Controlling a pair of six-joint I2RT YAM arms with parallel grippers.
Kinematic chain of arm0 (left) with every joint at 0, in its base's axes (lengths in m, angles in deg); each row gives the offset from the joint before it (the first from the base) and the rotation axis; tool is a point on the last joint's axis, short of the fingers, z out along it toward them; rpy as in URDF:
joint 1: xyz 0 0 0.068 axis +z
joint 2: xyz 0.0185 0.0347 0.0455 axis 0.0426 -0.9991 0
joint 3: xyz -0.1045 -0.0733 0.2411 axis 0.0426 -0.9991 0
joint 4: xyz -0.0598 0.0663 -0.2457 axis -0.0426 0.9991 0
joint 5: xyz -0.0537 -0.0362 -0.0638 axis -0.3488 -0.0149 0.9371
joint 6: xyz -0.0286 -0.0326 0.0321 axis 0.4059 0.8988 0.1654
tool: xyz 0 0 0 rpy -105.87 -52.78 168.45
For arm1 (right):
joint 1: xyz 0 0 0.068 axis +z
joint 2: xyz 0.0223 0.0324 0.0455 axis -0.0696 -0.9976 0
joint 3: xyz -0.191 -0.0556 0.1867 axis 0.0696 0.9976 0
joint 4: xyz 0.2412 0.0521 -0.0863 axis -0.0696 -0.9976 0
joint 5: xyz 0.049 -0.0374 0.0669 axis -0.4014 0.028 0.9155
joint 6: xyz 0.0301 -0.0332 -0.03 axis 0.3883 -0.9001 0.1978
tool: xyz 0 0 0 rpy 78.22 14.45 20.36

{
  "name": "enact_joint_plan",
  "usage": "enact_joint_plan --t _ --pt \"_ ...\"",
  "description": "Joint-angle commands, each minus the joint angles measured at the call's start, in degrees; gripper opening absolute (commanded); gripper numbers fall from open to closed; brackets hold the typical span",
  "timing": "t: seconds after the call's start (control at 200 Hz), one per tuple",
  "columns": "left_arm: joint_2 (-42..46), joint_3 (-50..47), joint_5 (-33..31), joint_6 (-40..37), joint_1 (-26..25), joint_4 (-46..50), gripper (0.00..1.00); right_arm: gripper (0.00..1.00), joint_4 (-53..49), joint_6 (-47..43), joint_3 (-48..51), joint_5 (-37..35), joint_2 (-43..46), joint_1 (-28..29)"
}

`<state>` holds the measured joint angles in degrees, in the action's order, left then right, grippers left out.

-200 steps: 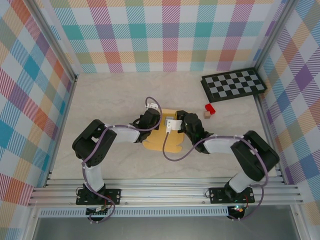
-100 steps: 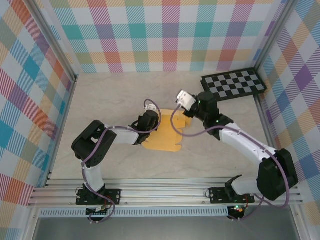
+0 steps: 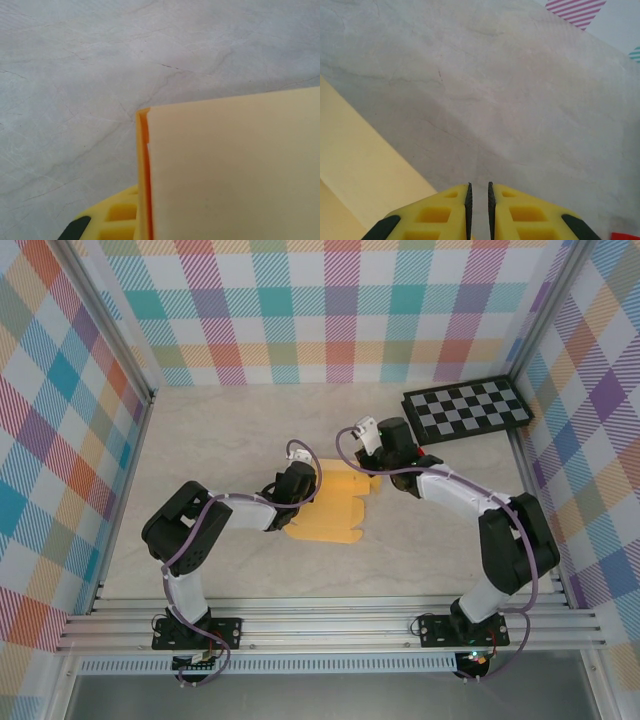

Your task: Fold the paper box

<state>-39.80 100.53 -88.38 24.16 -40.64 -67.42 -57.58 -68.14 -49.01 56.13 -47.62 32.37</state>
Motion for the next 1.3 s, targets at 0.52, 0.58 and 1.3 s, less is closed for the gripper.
enact_joint_plan --t 0.52,0.58,1.3 --pt "-3.76 -5.25 1.7 -8.9 -2.31 -5.15 0.0 0.18 6.91 2.12 0.01 9.27 -6.05 5.84" --pt "-4.25 -5.24 1.14 -8.68 -2.28 -5.15 0.0 0.17 6.93 1.62 0.24 7.76 -6.62 6.25" --pt "9.26 -12.96 11.79 -0.41 1.89 -3.66 0.44 0.15 5.9 2.07 1.71 3.38 -5.5 6.25"
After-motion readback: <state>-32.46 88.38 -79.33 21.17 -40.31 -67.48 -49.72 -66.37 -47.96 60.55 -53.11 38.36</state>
